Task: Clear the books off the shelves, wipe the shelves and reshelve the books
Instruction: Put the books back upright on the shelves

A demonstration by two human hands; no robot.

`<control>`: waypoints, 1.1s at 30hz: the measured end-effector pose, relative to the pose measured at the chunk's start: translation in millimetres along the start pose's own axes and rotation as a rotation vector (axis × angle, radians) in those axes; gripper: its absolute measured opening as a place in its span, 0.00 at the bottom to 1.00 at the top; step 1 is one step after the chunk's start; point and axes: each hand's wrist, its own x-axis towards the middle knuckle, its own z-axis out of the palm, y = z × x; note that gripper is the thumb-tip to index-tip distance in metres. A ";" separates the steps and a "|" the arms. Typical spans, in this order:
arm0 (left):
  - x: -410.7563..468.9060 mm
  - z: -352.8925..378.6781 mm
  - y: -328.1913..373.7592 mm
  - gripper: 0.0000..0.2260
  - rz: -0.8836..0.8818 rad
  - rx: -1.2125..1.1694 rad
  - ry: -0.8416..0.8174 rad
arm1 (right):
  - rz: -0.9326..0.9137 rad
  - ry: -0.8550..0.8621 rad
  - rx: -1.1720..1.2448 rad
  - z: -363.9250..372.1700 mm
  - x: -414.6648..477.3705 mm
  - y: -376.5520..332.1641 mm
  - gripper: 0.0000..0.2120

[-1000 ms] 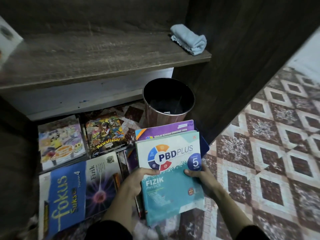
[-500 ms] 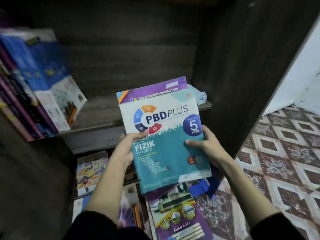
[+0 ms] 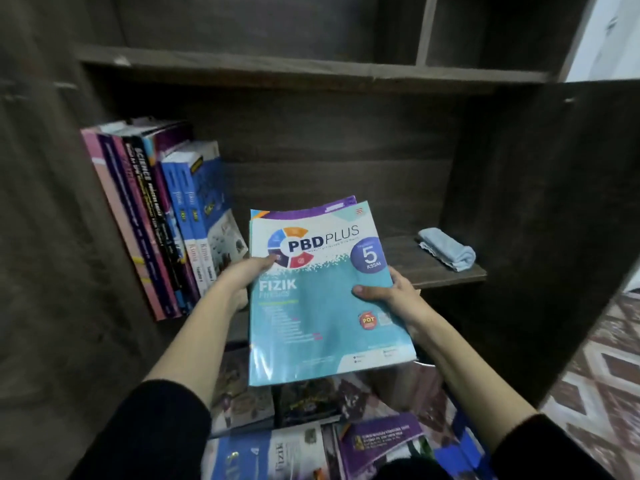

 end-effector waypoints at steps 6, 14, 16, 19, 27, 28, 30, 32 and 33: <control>35.1 -9.7 -21.9 0.11 -0.073 0.150 0.122 | 0.170 0.022 0.018 -6.3 33.1 22.1 0.26; 51.9 2.0 -40.8 0.11 0.051 0.688 0.331 | 0.297 0.086 0.023 -12.1 67.3 37.3 0.23; 51.1 -1.3 -43.9 0.17 0.085 0.931 0.399 | 0.326 0.098 -0.026 -11.1 72.2 30.1 0.21; 49.0 -10.8 -57.8 0.23 0.100 0.896 0.430 | 0.367 0.141 -0.155 -7.3 81.2 27.1 0.24; 9.6 -18.3 -85.7 0.20 -0.303 -0.068 -0.071 | 0.260 0.311 -0.556 1.6 70.6 37.0 0.35; 11.8 -19.3 -87.5 0.19 -0.311 -0.129 -0.085 | 0.220 0.348 -0.798 4.6 66.5 38.5 0.36; 14.0 -18.8 -87.4 0.17 -0.293 -0.191 -0.081 | 0.082 0.370 -1.160 15.4 53.3 38.6 0.38; 14.4 -16.7 -88.1 0.17 -0.286 -0.182 -0.073 | -0.043 0.270 -1.249 28.6 36.2 37.7 0.43; 13.8 -16.5 -88.4 0.19 -0.284 -0.161 -0.071 | -0.090 0.190 -1.281 36.0 28.5 38.1 0.46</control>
